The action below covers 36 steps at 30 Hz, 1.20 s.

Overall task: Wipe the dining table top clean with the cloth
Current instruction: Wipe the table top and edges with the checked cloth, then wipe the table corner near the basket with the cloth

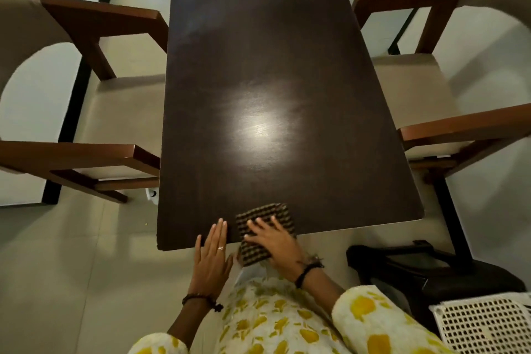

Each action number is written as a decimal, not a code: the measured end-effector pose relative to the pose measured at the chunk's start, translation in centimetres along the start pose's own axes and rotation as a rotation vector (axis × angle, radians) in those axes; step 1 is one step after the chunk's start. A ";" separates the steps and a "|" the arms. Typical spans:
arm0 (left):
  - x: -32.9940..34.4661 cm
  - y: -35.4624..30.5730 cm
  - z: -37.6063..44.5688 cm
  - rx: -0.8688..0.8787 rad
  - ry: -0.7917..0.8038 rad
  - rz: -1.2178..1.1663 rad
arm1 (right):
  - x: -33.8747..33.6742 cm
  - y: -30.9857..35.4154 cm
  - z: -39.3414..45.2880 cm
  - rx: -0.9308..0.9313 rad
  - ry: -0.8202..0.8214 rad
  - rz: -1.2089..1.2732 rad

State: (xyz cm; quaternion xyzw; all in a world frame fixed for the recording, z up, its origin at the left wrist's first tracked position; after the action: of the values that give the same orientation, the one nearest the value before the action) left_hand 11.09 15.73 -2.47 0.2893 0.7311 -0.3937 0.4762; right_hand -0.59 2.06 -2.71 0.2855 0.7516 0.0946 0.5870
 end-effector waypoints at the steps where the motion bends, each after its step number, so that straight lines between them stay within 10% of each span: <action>1: 0.2 -0.1 -0.2 0.003 -0.011 0.007 | 0.0 -0.3 -0.5 -0.045 0.013 -0.011; 6: 1.2 -3.3 0.6 0.118 -0.003 0.048 | -2.8 -7.0 -5.9 -0.072 -0.037 0.086; 14: 4.0 -13.4 4.3 0.299 0.229 0.105 | -6.9 -17.6 -17.6 0.394 -0.273 0.256; 20: 4.7 -16.1 4.9 0.415 0.285 0.092 | -5.0 -14.2 -14.7 0.635 -0.346 0.104; 27: 3.6 -15.9 5.4 0.526 0.173 0.033 | -4.1 -11.5 -13.9 0.391 -0.073 -0.004; 36: 2.7 -16.6 8.7 0.587 0.311 0.108 | -7.7 -17.1 -20.5 0.776 -0.318 0.252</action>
State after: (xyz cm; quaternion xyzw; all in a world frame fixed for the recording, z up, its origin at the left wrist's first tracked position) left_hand 0.91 -0.26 -2.01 0.5089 0.6341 -0.5128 0.2755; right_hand -24.12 -12.16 1.56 0.5853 0.5911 -0.1690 0.5287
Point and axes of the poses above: each hand's wrist, its own z-axis towards the middle knuckle, its own x-axis out of the palm, y = z × x, the point moved 2 cm from there along z, towards the middle knuckle, and after that the axes turned 8 degrees about -z, right-handed, at the moved point
